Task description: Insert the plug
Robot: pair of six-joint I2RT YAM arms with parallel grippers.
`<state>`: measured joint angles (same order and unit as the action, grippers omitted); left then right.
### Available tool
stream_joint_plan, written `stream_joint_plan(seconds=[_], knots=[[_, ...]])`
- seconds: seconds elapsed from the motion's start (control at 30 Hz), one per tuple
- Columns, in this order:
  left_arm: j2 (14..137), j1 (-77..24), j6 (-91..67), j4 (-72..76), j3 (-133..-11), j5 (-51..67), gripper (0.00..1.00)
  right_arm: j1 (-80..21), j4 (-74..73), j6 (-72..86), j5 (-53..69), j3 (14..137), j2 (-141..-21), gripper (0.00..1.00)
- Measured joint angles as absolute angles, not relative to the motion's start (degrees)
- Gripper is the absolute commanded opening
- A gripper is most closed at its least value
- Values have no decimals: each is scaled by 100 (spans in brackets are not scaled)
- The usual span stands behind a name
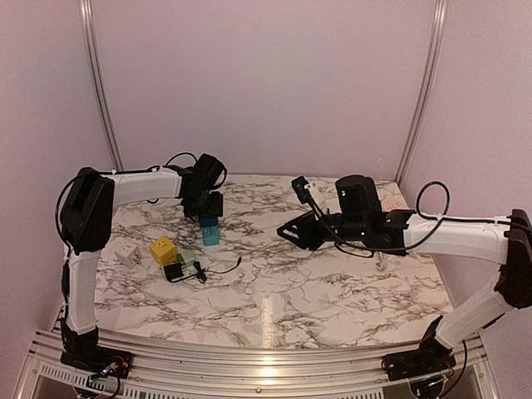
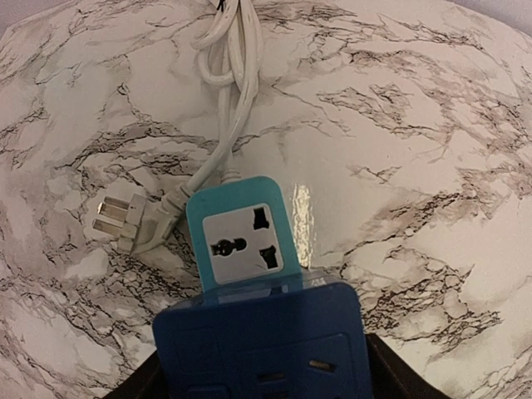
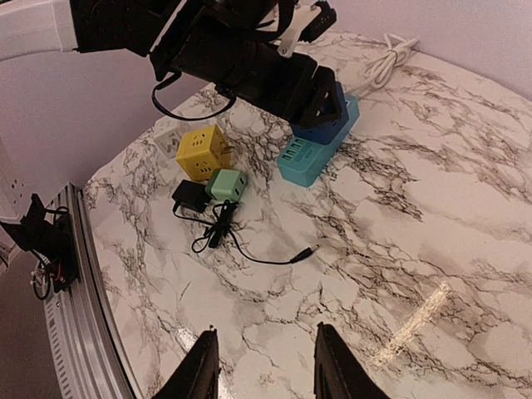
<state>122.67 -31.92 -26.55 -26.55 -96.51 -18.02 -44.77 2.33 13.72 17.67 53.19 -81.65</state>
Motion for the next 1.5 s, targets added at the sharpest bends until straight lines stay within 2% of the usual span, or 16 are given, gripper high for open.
stream_joint_plan(seconds=[0.1,0.23,0.4,0.5,1.07,1.5], knots=[[12309,-3188,-2652,-2733,-9734,-1802,56,-4477,274,1374,1767,5319,-8165,36],[12370,-3166,-2604,-2827,-9852,-1804,44,-4477,294,1374,1767,5319,-8165,37],[12442,-3144,-2482,-2893,-9961,-1798,19,-4477,298,1372,1765,5312,-8165,37],[12442,-3124,-2486,-2875,-9944,-1745,1,-4477,298,1372,1765,5288,-8165,37],[12226,-3227,-2648,-2145,-9306,-2053,0,-4477,281,1365,1765,5275,-8184,37],[12818,-2746,-1887,-3044,-10486,-1837,0,-4477,226,1343,1761,5380,-8197,37]])
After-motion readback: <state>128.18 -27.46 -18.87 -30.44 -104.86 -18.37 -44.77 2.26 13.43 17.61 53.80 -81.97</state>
